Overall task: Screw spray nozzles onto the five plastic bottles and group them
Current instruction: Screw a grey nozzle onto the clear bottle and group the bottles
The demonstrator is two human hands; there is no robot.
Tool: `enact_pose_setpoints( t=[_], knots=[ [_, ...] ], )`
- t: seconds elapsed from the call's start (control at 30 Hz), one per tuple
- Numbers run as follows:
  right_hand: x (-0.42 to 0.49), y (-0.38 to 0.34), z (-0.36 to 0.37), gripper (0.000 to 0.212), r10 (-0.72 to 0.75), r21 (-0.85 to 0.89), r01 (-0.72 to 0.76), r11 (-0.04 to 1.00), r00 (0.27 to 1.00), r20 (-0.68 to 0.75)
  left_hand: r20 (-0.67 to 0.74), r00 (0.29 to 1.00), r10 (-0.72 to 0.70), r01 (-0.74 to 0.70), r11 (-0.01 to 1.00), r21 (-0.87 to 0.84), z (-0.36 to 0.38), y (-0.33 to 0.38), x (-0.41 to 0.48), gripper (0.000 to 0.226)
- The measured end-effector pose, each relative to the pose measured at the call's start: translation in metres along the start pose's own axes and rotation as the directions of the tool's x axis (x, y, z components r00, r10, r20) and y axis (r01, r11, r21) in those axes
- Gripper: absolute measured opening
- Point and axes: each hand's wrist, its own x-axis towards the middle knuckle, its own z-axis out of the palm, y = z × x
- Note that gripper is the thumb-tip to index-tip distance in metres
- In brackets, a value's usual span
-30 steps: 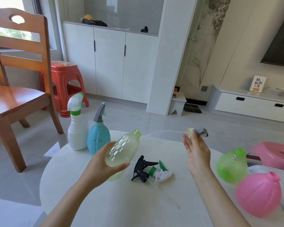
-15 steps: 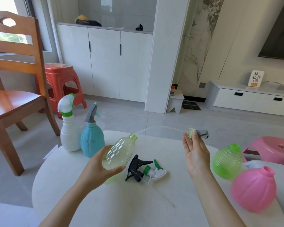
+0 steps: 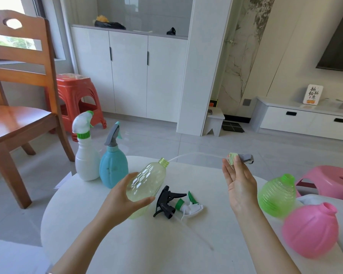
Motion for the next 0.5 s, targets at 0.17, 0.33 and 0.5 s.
enact_pose_setpoints(
  t=[0.17,0.33,0.5],
  knots=[
    [-0.010,0.008,0.009,0.021,0.087,-0.205,-0.055,0.977,0.985,0.151,0.110,0.993,0.046,-0.047,0.999,0.002,0.000,0.008,-0.004,0.080],
    [-0.028,0.026,0.026,0.045,0.232,-0.378,-0.080,0.922,0.897,0.376,0.218,0.972,0.084,-0.081,0.996,-0.020,0.002,0.022,-0.007,0.074],
    [-0.029,0.018,0.030,0.036,0.271,-0.379,-0.070,0.923,0.818,0.508,0.259,0.962,0.085,-0.061,0.993,-0.101,-0.002,0.027,-0.008,0.077]
  ],
)
